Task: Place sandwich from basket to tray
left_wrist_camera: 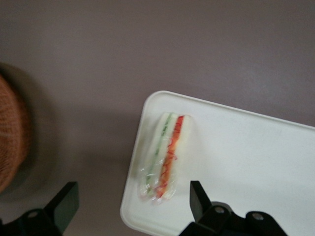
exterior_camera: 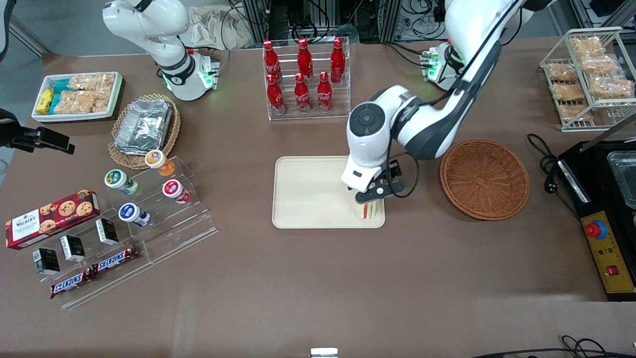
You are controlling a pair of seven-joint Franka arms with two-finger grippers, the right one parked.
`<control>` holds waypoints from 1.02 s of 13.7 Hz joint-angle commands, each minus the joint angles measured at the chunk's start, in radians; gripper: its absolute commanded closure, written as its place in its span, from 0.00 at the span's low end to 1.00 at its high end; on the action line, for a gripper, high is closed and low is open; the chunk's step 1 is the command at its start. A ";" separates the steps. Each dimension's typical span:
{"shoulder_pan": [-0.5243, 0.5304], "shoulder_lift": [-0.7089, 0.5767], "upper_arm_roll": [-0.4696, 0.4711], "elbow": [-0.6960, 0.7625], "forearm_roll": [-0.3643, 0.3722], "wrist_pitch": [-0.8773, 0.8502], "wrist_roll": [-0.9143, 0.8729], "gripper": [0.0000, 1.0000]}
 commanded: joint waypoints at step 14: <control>0.171 -0.557 0.526 -0.060 -0.317 -0.317 1.033 0.00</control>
